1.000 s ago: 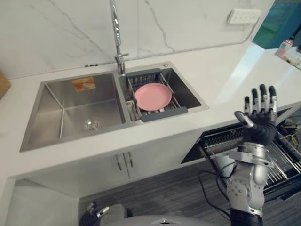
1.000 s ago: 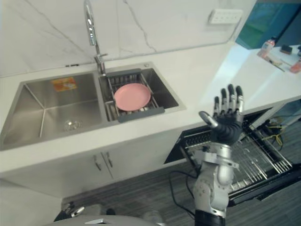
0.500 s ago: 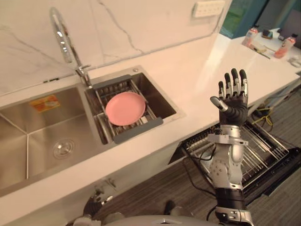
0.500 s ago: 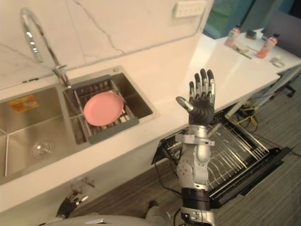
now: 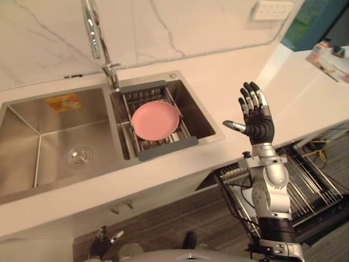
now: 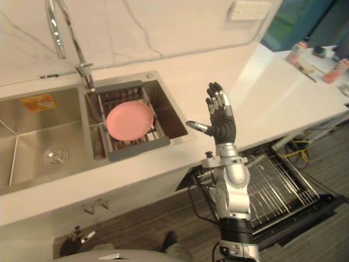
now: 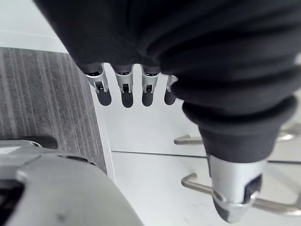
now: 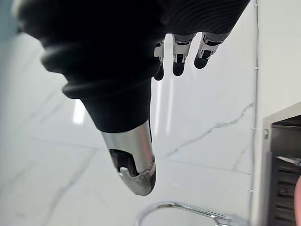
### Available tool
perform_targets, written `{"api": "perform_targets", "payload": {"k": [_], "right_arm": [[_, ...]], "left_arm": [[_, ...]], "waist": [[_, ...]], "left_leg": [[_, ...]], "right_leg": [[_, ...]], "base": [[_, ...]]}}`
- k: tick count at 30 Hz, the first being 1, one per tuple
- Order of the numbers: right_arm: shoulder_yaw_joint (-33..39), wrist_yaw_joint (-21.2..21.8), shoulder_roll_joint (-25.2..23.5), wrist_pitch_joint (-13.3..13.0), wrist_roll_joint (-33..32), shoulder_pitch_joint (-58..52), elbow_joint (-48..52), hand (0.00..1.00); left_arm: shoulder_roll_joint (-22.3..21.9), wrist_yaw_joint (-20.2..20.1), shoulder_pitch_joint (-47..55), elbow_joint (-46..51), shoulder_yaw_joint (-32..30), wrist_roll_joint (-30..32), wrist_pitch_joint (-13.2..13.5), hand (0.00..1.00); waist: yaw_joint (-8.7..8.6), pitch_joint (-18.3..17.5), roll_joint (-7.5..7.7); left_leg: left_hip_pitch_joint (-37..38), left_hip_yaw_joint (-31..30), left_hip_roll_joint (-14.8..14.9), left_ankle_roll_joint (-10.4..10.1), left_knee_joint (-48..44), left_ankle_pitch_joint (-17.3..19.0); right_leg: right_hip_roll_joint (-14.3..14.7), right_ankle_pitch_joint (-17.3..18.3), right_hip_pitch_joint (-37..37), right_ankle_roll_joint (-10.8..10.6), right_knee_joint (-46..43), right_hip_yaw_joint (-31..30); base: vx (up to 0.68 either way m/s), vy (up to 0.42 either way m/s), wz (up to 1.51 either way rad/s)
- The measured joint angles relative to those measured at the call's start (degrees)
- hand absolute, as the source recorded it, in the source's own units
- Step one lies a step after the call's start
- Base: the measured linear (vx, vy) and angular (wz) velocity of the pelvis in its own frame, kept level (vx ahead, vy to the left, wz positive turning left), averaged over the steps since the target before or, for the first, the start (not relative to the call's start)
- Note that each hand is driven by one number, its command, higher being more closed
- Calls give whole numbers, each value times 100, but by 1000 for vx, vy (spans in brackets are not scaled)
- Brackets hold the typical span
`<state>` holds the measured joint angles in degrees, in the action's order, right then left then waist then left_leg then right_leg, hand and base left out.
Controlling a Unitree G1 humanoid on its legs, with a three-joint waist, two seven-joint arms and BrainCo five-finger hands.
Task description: Walk over to the sink, pick up the cup, carry it to the dishwasher, place the cup inside the dishwasher, then close the dishwasher door
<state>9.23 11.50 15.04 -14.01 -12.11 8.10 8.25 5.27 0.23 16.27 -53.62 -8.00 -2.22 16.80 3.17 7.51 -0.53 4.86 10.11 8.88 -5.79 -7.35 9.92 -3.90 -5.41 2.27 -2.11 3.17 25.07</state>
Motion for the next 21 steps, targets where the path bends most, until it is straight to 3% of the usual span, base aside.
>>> {"api": "perform_targets", "payload": {"k": [7, 12, 21], "right_arm": [[-41, -411, 472, 407, 2271, 937, -56, 0], [-539, -392, 858, 647, 3747, 1496, -550, 0], [-1483, 348, 1301, 629, 5331, 2325, -1228, 0]], "left_arm": [[-32, 89, 22, -9, -122, 28, -74, 0], [-3, 73, 25, -118, -359, 135, -235, 0], [99, 20, 71, -118, -792, 190, -620, 0]], "waist": [[48, -9, 13], [118, -22, 62], [226, -28, 227]], "left_leg": [[11, -261, -33, -9, 68, -100], [8, -405, -104, -9, 303, -324], [-85, -530, -106, -3, 559, -509]], "right_leg": [[-16, -2, 206, -1, 109, 200], [-60, -6, 204, -5, 136, 276], [-62, -37, 86, 16, 139, 380]], "base": [[16, 35, 25], [-57, 21, 18], [-50, 11, 7]]}}
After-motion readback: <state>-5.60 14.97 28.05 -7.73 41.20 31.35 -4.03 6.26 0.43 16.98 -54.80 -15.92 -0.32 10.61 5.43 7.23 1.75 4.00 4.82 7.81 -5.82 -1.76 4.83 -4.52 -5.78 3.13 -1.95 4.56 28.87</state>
